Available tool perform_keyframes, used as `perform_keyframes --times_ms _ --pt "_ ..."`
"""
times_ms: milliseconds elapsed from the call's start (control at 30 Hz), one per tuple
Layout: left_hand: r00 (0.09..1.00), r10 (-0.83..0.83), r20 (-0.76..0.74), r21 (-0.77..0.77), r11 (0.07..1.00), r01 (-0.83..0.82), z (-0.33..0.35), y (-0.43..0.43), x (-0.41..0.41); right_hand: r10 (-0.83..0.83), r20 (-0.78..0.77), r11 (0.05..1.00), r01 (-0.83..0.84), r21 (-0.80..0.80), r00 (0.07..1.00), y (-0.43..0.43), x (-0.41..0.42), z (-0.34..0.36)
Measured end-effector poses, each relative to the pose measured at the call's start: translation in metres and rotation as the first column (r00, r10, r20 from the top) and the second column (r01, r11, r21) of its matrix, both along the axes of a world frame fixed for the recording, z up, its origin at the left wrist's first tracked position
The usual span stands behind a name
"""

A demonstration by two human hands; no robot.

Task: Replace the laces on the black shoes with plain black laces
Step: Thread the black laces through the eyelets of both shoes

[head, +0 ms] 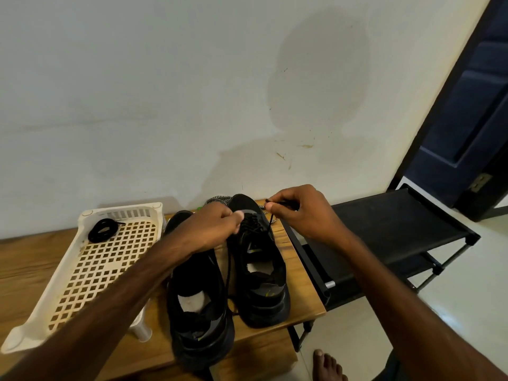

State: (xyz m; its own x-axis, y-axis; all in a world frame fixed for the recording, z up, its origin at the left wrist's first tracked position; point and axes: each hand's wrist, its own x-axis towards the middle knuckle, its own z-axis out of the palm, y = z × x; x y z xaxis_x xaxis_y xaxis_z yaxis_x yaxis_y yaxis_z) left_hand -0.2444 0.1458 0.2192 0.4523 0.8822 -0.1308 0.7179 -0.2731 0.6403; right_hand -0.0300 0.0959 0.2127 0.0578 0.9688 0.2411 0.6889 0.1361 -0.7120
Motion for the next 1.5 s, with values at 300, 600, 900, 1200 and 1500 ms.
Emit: perform_keyframes --times_ms 300,600,900,1200,1500 --pt "0.592 -0.229 0.773 0.040 0.948 0.314 0.039 -0.031 0.014 0.145 -0.504 0.965 -0.010 0.261 0.851 0.015 -0.018 0.032" --pt "0.578 -0.250 0.777 0.115 0.959 0.260 0.038 -0.022 0.018 0.365 -0.365 0.931 -0.347 0.115 0.857 0.015 -0.020 0.041" --pt "0.655 -0.281 0.702 0.219 0.960 0.176 0.037 -0.018 0.022 0.227 -0.365 0.969 -0.245 -0.002 0.903 0.009 -0.008 0.032" --pt "0.788 -0.119 0.604 0.189 0.982 0.004 0.016 0.002 0.023 0.095 -0.793 0.960 -0.267 -0.088 0.602 -0.005 0.009 0.034" --pt "0.950 -0.289 -0.115 0.362 0.879 0.311 -0.031 0.024 0.020 -0.040 -0.793 0.996 -0.037 -0.079 0.608 -0.011 0.038 0.033"
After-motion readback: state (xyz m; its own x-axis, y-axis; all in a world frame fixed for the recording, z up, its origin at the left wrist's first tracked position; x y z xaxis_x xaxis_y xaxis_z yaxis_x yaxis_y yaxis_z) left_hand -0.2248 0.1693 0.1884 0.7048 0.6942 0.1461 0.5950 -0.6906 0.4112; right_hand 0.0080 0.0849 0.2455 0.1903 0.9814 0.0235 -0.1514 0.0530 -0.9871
